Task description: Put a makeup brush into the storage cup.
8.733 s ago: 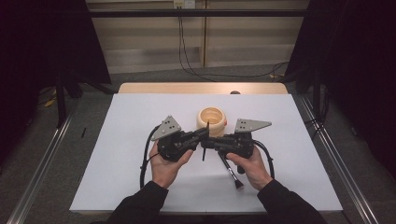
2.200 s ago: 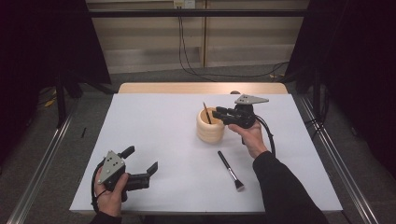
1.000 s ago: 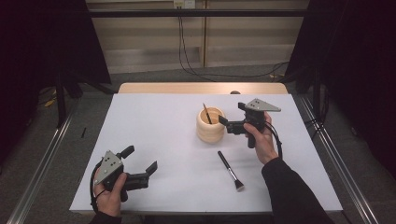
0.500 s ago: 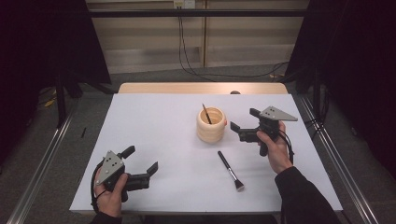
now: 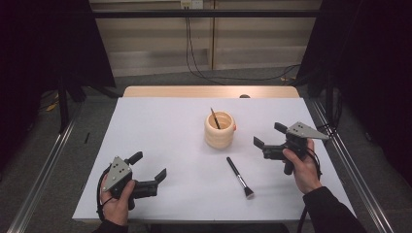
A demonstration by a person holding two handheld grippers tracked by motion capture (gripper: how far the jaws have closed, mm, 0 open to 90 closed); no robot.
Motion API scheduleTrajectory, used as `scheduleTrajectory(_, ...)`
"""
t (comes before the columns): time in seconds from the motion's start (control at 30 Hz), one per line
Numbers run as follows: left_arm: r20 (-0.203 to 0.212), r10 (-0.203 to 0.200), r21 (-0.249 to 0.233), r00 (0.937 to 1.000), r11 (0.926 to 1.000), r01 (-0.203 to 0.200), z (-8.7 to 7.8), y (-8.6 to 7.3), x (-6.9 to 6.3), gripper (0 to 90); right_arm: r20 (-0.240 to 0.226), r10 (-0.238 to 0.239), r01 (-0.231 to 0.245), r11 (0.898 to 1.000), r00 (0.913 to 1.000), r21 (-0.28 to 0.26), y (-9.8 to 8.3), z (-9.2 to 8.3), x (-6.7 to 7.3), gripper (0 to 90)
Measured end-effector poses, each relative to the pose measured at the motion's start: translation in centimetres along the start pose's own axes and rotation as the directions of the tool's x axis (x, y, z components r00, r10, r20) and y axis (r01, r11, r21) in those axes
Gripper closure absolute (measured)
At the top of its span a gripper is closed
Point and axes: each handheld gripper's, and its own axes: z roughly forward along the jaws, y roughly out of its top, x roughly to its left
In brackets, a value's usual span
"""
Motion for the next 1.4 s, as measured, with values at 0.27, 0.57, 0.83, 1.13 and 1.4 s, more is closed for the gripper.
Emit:
scheduleTrajectory(0.27,-0.023,-0.013,-0.006,0.9997,0.9999,0.013,-0.2,-0.1,0.6,1.1,0.002,-0.027,0.027,1.000,0.9996,0.012,-0.9,-2.1,0.1,0.2)
scheduleTrajectory(0.57,-0.023,-0.009,-0.003,0.9997,1.0000,0.009,-0.4,-0.2,0.3,1.0,0.007,-0.015,0.015,1.000,0.9999,0.007,-2.3,-4.7,0.1,0.8)
scheduleTrajectory(0.83,-0.022,-0.013,-0.005,0.9997,0.9999,0.013,-0.8,-0.2,0.2,1.0,0.005,0.010,-0.010,1.000,0.9999,0.002,-3.3,-6.6,0.4,1.4)
scheduleTrajectory(1.13,-0.020,-0.013,-0.004,0.9997,0.9999,0.013,-1.1,-0.2,0.0,1.0,0.022,0.023,-0.023,1.000,0.9995,0.014,-4.5,-8.7,0.5,1.2)
scheduleTrajectory(1.4,-0.025,-0.015,-0.003,0.9996,0.9999,0.015,-1.0,-0.2,0.0,1.1,0.043,-0.010,0.010,1.000,0.9990,0.003,-4.8,-9.1,0.5,0.8)
